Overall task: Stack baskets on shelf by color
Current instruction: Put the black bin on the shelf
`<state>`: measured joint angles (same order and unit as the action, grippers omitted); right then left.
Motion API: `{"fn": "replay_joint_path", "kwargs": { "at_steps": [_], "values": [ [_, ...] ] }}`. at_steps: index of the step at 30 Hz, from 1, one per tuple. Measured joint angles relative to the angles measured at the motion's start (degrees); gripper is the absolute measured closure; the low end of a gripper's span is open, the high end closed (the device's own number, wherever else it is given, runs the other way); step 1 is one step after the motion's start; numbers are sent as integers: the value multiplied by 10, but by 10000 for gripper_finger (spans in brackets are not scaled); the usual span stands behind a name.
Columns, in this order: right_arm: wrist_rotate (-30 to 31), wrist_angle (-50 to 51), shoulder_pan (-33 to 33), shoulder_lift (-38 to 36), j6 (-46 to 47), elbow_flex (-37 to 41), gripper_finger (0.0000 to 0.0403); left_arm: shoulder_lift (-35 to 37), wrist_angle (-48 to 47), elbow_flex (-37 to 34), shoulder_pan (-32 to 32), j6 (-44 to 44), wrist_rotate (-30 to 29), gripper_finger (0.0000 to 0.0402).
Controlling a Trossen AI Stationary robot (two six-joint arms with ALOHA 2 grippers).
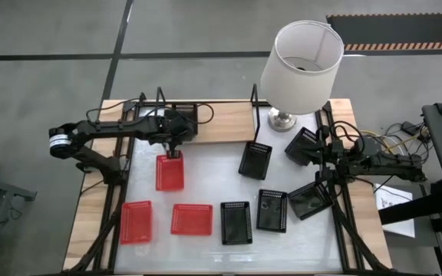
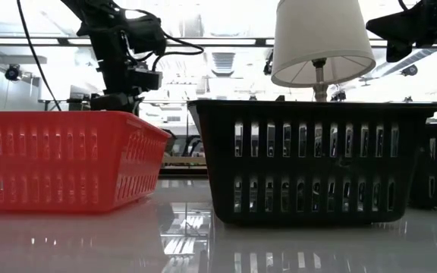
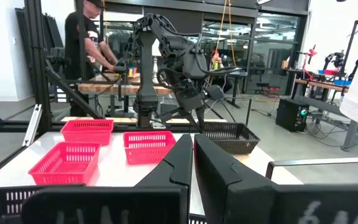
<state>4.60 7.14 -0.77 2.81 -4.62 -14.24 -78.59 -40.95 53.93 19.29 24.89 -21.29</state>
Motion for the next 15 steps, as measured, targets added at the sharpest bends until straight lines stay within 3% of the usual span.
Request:
{"fn": "replay_joint_path", "kwargs": {
  "at_steps": [10, 15],
  "values": [
    [0, 0, 0, 0, -1, 0, 392, 1, -15, 8, 1, -8, 0, 333],
    [0, 0, 0, 0, -3, 0, 392, 14, -41, 23, -9, -74, 0, 332]
  ]
}}
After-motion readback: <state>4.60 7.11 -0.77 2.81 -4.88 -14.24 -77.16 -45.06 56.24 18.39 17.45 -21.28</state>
